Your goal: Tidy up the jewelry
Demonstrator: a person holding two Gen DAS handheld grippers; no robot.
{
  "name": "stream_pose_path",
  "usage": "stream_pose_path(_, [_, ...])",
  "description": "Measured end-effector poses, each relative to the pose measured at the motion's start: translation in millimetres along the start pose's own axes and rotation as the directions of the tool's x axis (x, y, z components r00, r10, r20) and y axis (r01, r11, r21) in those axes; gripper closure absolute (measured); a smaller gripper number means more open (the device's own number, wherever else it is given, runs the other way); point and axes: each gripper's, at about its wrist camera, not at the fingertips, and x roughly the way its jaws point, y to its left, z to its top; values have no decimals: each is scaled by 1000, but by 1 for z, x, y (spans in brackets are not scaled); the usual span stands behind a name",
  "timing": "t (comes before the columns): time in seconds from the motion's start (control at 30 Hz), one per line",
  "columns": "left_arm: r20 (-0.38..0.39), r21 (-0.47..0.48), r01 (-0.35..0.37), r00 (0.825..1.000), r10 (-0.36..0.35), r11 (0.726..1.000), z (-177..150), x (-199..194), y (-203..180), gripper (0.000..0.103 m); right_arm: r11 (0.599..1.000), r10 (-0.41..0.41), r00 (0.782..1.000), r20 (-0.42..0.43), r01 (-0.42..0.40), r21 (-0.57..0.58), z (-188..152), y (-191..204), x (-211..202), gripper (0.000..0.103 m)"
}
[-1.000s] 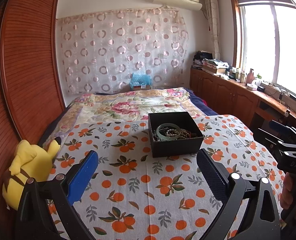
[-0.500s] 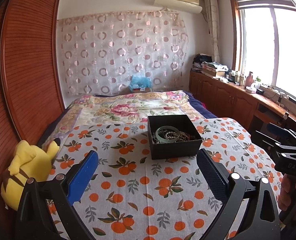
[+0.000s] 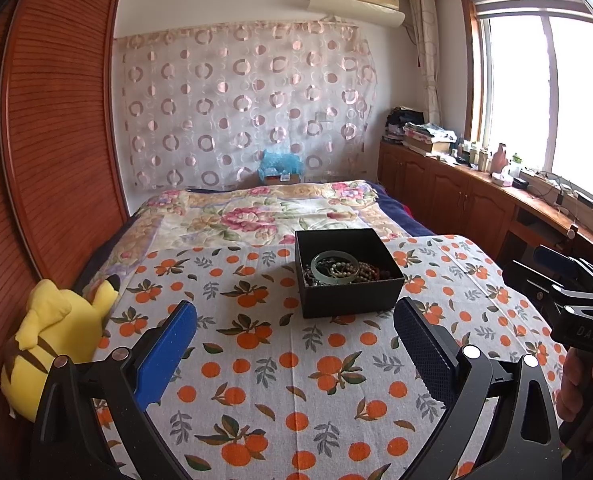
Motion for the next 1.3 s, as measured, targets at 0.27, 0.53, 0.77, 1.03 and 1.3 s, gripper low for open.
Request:
stream_pose_path(0.27, [0, 2, 0, 1000, 0, 1000, 0, 0, -2, 8, 1000, 1, 1000, 1, -1, 0, 0, 0, 0, 3])
stream_pose_path(0.53, [2, -3, -1, 1000, 1, 1000, 0, -1, -2, 8, 1000, 1, 1000, 0, -1, 0, 0, 0, 0, 3])
stream_pose_path(0.77, [4, -3, -1, 1000, 1, 1000, 0, -2, -2, 8, 1000, 2, 1000, 0, -2, 1, -1, 0, 0, 3])
stream_pose_path(1.03, [5, -3, 0, 1000, 0, 1000, 1, -2, -2, 8, 1000, 2, 1000, 2, -2, 1, -1, -1, 0, 3])
stream_pose_path(1.3, [11, -2, 2, 1000, -2, 1000, 2, -3, -3, 8, 1000, 1, 1000, 1, -1, 2, -1, -1, 1, 3])
